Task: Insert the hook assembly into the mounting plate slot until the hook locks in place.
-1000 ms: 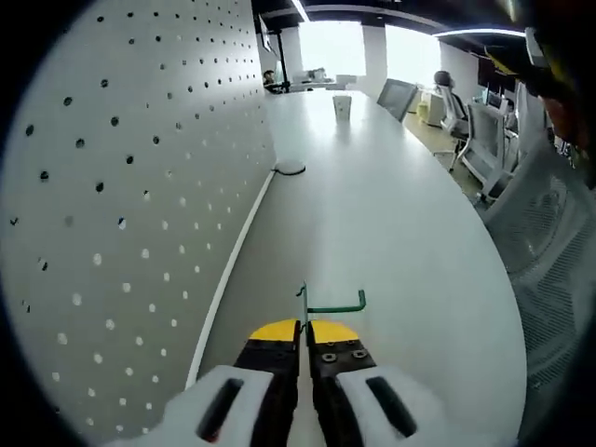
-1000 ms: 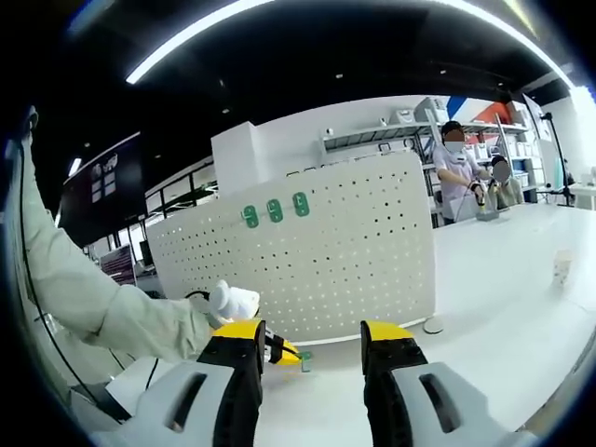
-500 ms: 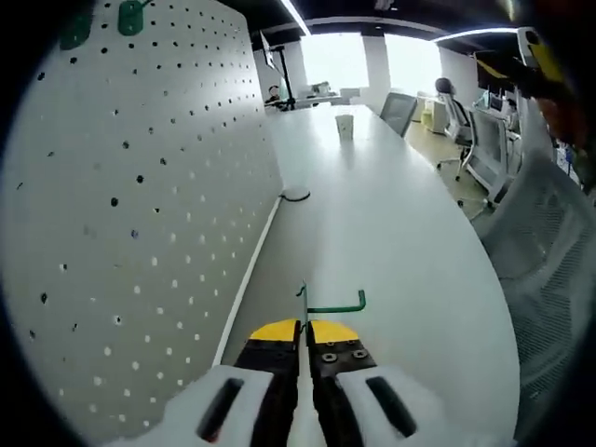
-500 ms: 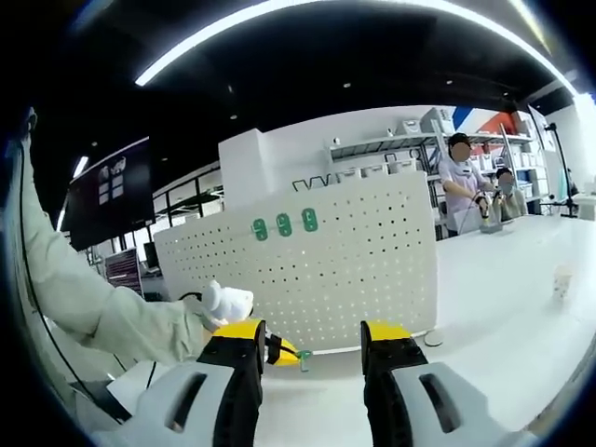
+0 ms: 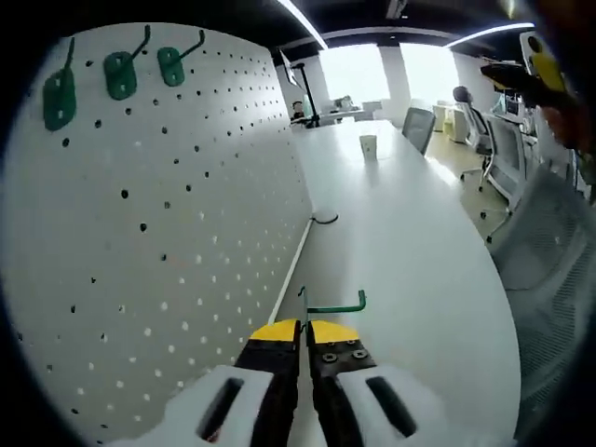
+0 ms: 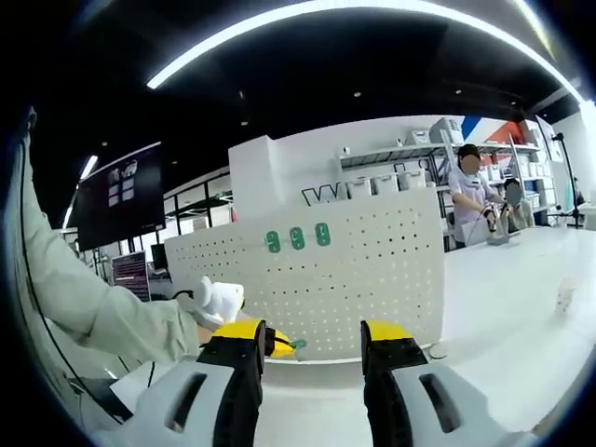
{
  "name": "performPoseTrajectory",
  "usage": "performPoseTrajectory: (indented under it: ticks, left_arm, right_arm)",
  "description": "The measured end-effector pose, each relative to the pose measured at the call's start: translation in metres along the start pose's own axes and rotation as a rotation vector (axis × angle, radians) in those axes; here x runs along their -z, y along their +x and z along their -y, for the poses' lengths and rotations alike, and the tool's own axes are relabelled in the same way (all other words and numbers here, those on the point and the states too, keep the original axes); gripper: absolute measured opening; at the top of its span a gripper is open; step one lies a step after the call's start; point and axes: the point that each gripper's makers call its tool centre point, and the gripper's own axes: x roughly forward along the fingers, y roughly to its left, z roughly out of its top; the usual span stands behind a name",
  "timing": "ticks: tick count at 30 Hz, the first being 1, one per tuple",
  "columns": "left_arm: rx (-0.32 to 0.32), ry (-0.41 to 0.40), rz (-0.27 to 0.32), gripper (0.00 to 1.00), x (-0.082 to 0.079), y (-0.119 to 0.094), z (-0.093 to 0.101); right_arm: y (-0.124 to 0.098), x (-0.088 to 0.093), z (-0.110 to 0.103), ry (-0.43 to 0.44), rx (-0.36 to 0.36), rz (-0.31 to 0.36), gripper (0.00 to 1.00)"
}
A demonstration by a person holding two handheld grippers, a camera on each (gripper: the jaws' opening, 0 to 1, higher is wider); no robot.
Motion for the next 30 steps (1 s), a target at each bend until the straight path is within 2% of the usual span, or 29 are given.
performPoseTrajectory:
  ticks: [9, 19, 23, 30]
  left_arm:
    - [-0.069, -0.017, 0.103, 0.04, -0.032, -0.024, -0.002]
    - [-0.104, -0.036, 0.21, 0.04, -0.063, -0.051, 0.005]
    - [-0.129, -0.066, 0.239, 0.04, -0.068, -0.059, 0.003]
    - [-0.196, -0.141, 0.321, 0.04, -0.075, -0.081, -0.004]
  right_arm:
    - [-0.004, -0.013, 0.0, -0.012, -0.007, 0.029, 0.39]
    - [-0.006, -0.021, -0.001, -0.019, -0.015, 0.048, 0.39]
    - [-0.008, -0.027, 0.001, -0.017, -0.017, 0.06, 0.39]
    - [-0.011, -0.047, 0.006, -0.017, -0.015, 0.107, 0.39]
